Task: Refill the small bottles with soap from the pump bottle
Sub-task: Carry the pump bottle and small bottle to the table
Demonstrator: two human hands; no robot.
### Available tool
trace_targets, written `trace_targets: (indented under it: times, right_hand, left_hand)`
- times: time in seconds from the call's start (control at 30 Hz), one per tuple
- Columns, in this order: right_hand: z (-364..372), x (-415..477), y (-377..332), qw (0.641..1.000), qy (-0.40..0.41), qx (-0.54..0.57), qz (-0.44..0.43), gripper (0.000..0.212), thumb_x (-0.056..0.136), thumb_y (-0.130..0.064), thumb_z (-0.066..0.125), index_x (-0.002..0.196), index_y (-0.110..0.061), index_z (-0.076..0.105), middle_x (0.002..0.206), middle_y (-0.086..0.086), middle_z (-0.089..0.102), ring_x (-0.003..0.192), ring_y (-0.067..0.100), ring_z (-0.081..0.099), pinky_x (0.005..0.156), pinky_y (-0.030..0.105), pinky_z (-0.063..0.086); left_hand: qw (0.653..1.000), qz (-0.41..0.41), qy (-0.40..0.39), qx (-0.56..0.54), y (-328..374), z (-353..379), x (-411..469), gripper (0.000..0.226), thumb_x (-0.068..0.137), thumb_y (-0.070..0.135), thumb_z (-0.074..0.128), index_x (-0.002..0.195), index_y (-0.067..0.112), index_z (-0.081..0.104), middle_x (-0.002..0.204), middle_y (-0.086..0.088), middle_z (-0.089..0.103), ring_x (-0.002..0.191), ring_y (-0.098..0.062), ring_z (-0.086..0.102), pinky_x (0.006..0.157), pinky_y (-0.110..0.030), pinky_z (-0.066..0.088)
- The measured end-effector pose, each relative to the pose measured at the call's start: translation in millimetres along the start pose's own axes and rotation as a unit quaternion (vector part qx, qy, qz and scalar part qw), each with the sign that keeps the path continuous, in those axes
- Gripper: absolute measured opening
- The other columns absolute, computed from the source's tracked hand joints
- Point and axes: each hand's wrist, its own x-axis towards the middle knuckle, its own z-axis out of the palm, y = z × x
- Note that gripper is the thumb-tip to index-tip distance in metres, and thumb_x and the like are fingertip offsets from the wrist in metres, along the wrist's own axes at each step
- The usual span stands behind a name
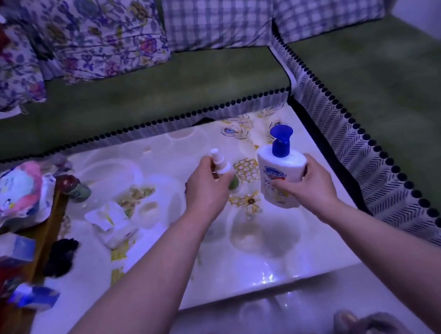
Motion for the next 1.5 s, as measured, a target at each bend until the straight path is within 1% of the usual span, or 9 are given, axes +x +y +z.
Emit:
trace_targets:
  times: [0.13, 0.23, 0.43, 0.57, 0.7, 0.87, 1.2, 1.4, 1.5]
  right_hand:
    - [31, 34, 53, 0.999, -0.020, -0.001, -0.026, 0.056, 0.062, -0.030, 0.084, 0.111, -0.024, 0.057, 0.096, -0.006, 0.066, 0.089, 0.016, 0.062, 0.075, 0.037, 0.053]
    - [54, 55, 94, 0.998, -0.026, 0.008, -0.049, 0.056, 0.061, -0.030, 0.084, 0.110, -0.024, 0.057, 0.094, -0.007, 0.066, 0.088, 0.015, 0.063, 0.076, 0.037, 0.054]
    - [76, 74, 144, 0.997, -0.021, 0.022, -0.078, 0.056, 0.062, -0.034, 0.083, 0.111, -0.027, 0.056, 0.098, -0.008, 0.068, 0.088, 0.014, 0.064, 0.073, 0.034, 0.052]
    - [77, 68, 160, 0.995, -0.016, 0.021, -0.100, 0.058, 0.063, -0.037, 0.082, 0.113, -0.027, 0.055, 0.096, -0.010, 0.064, 0.087, 0.014, 0.062, 0.067, 0.029, 0.047]
    - [68, 47, 173, 0.994, -0.009, 0.031, -0.105, 0.055, 0.064, -0.036, 0.082, 0.112, -0.026, 0.056, 0.095, -0.011, 0.062, 0.086, 0.012, 0.059, 0.064, 0.027, 0.040]
    - [59, 29, 180, 0.995, -0.014, 0.031, -0.096, 0.058, 0.065, -0.032, 0.082, 0.117, -0.025, 0.056, 0.101, -0.007, 0.065, 0.093, 0.017, 0.062, 0.073, 0.032, 0.050]
    - [76, 51, 187, 0.996, -0.007, 0.029, -0.090, 0.055, 0.068, -0.031, 0.081, 0.116, -0.022, 0.056, 0.098, -0.006, 0.062, 0.091, 0.019, 0.060, 0.072, 0.032, 0.047]
    - [99, 78, 191, 0.995, -0.018, 0.036, -0.093, 0.053, 0.067, -0.029, 0.081, 0.113, -0.022, 0.055, 0.100, -0.003, 0.064, 0.093, 0.020, 0.061, 0.079, 0.038, 0.052]
    - [107, 91, 193, 0.993, -0.035, 0.050, -0.103, 0.057, 0.067, -0.027, 0.082, 0.118, -0.023, 0.056, 0.106, -0.002, 0.066, 0.097, 0.019, 0.062, 0.083, 0.040, 0.052]
  left_hand:
    - [1.000, -0.011, 0.017, 0.002, -43, 62, 17, 0.020, 0.089, 0.035, 0.056, 0.091, 0.015, 0.052, 0.084, -0.002, 0.062, 0.083, -0.028, 0.061, 0.077, -0.043, 0.050]
    - [0.999, -0.021, 0.040, 0.006, -74, 108, 24, 0.022, 0.092, 0.032, 0.055, 0.098, 0.011, 0.053, 0.095, -0.006, 0.064, 0.090, -0.026, 0.060, 0.077, -0.037, 0.046]
    - [0.998, -0.001, 0.062, 0.030, -106, 152, 29, 0.028, 0.095, 0.033, 0.050, 0.101, 0.006, 0.053, 0.093, -0.007, 0.060, 0.089, -0.027, 0.057, 0.065, -0.031, 0.034]
    - [0.997, 0.011, 0.073, 0.035, -115, 161, 21, 0.026, 0.091, 0.026, 0.057, 0.107, 0.007, 0.051, 0.105, -0.008, 0.060, 0.096, -0.026, 0.057, 0.075, -0.034, 0.043]
    - [0.995, 0.004, 0.097, 0.012, -119, 165, -7, 0.035, 0.091, 0.031, 0.058, 0.115, 0.009, 0.047, 0.110, -0.008, 0.061, 0.100, -0.027, 0.058, 0.085, -0.038, 0.047]
    - [0.997, -0.001, 0.081, 0.010, -121, 164, -33, 0.031, 0.092, 0.034, 0.054, 0.111, 0.010, 0.047, 0.104, -0.008, 0.061, 0.098, -0.028, 0.057, 0.080, -0.036, 0.044]
    - [0.996, -0.024, 0.076, 0.042, -142, 174, -16, 0.029, 0.092, 0.031, 0.054, 0.109, 0.008, 0.048, 0.108, -0.015, 0.061, 0.099, -0.033, 0.058, 0.082, -0.041, 0.047]
    - [0.995, -0.025, 0.085, 0.036, -158, 184, 13, 0.027, 0.091, 0.029, 0.057, 0.108, 0.010, 0.049, 0.107, -0.010, 0.062, 0.097, -0.030, 0.058, 0.077, -0.035, 0.045]
    - [0.996, -0.026, 0.083, 0.022, -167, 189, 26, 0.023, 0.092, 0.033, 0.056, 0.102, 0.014, 0.049, 0.103, -0.009, 0.064, 0.095, -0.029, 0.060, 0.081, -0.038, 0.048]
